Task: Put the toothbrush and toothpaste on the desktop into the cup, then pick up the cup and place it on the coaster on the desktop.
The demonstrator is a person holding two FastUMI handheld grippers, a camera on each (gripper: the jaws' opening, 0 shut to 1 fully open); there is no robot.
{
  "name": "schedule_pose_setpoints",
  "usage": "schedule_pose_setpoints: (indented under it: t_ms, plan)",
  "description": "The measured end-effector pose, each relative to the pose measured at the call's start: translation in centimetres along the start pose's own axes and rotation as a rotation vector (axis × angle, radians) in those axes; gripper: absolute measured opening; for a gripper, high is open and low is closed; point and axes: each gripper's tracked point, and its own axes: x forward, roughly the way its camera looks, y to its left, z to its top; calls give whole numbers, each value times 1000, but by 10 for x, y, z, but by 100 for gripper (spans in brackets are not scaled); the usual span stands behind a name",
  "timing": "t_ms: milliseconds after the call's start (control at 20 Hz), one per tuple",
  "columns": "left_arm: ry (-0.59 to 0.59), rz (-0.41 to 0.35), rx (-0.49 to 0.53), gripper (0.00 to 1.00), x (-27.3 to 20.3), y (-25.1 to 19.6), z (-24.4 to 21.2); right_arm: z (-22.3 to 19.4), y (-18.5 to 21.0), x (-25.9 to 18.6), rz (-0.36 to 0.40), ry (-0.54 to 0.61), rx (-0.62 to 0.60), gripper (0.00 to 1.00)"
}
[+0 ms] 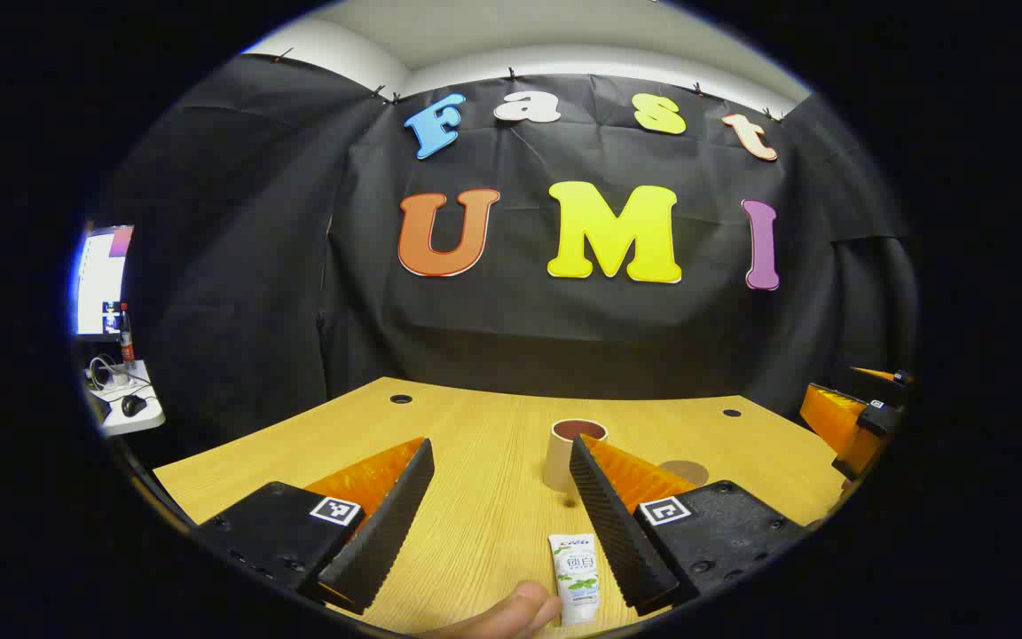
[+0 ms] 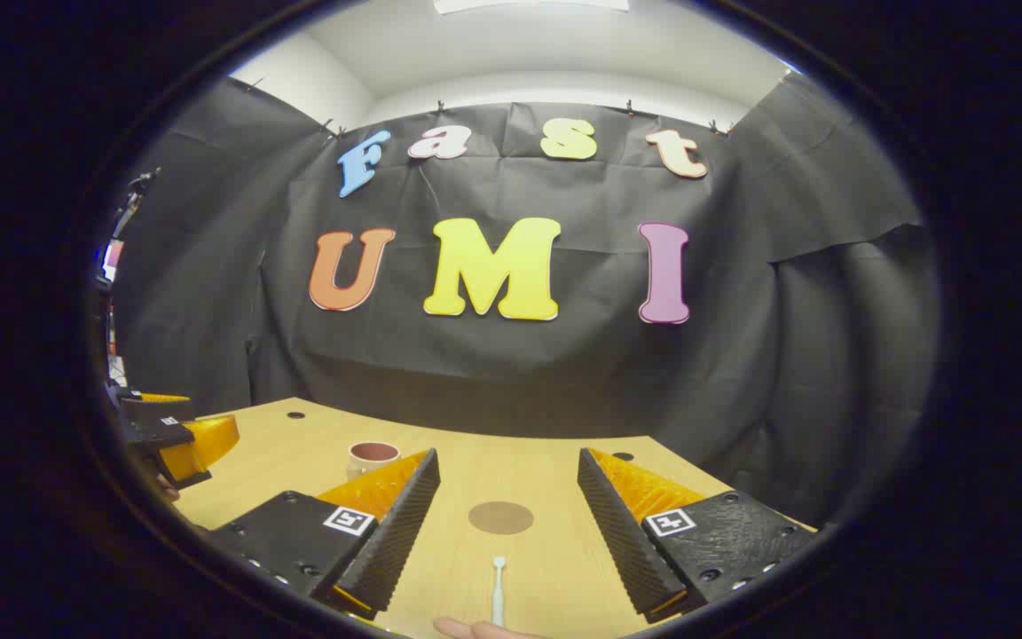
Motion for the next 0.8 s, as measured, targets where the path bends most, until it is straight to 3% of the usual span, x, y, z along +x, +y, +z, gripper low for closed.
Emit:
schedule_pose_setpoints:
  t_ms: [150, 500, 800]
  plan:
    - [-28, 4, 21, 98, -4, 2, 6, -9, -7, -5, -5, 18, -37, 95]
    - [-18, -67, 22, 98, -5, -19, 10, -1, -24, -11, -43, -8, -36, 95]
    - [-15, -82, 18, 98, -8, -26, 10, 1, -16, -10, -39, -18, -66, 95]
